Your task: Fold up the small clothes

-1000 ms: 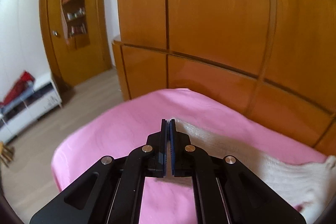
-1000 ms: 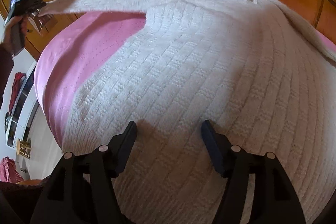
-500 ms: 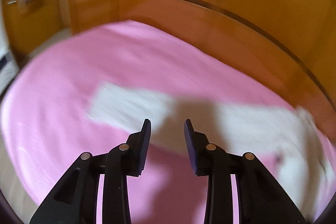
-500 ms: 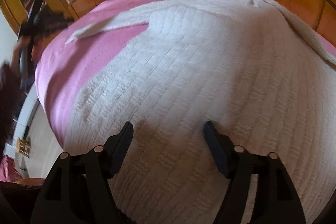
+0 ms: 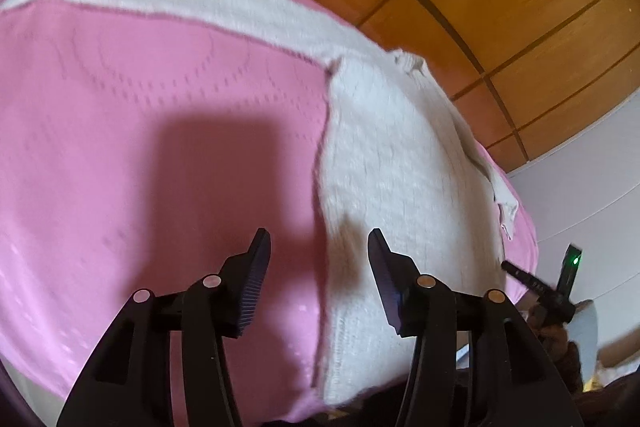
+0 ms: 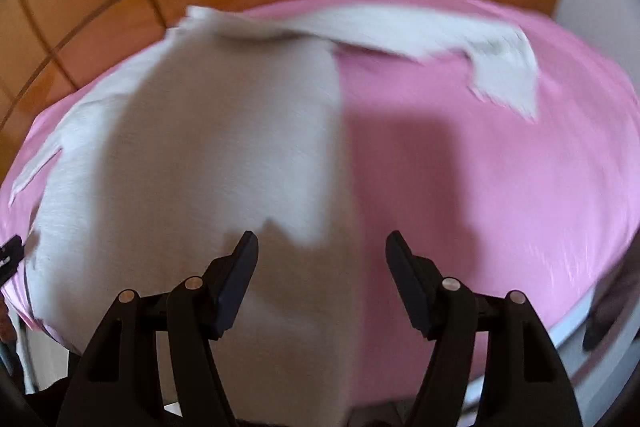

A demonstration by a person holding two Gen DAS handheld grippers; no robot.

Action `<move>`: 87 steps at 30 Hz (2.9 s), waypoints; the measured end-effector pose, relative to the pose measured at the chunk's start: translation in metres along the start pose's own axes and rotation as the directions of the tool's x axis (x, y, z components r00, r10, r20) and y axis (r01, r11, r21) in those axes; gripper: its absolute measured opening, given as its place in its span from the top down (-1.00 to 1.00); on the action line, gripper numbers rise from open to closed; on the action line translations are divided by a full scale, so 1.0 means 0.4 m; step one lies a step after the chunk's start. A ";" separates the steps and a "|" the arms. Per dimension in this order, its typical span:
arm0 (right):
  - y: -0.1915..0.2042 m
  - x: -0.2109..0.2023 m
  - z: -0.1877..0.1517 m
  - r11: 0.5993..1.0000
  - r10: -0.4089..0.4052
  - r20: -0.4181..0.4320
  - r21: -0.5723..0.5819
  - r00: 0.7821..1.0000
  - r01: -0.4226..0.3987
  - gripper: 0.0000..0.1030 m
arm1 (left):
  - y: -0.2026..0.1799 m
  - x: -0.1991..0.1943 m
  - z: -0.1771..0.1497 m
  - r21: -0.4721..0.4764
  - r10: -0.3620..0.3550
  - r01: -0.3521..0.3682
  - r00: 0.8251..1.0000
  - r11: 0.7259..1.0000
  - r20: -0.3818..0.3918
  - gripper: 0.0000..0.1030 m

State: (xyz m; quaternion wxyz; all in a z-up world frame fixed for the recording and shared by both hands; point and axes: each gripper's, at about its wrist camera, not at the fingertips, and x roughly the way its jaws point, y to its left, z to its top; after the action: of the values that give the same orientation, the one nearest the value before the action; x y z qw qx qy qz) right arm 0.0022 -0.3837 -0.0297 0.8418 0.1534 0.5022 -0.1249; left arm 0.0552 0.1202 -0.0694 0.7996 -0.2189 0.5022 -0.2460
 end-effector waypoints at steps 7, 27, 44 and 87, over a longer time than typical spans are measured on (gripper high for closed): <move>0.027 0.008 -0.045 0.993 0.112 -0.022 -0.020 0.993 -0.113 0.54 | -0.054 0.039 -0.026 0.104 0.110 -0.106 0.994 0.989 -0.028 0.91; -0.006 -0.037 -0.060 0.984 0.158 -0.062 -0.080 0.986 -0.162 0.78 | -0.069 -0.048 -0.149 0.088 0.192 -0.190 0.981 0.978 -0.017 0.94; -0.199 0.067 0.216 0.934 -0.325 0.213 -0.082 0.922 0.348 0.13 | -0.177 -0.021 -0.037 0.171 0.306 -0.322 0.946 0.931 0.111 0.65; -0.113 -0.020 0.402 0.959 0.036 0.096 -0.284 0.995 -0.007 0.22 | -0.263 0.223 0.051 0.224 0.301 -0.302 0.953 0.927 0.037 -0.12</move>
State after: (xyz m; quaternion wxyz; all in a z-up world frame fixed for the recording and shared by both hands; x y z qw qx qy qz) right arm 0.1119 -0.4868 0.0436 0.8805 0.0304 0.4704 -0.0500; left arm 0.0891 -0.0147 -0.0604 0.8482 -0.0464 0.4975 -0.1758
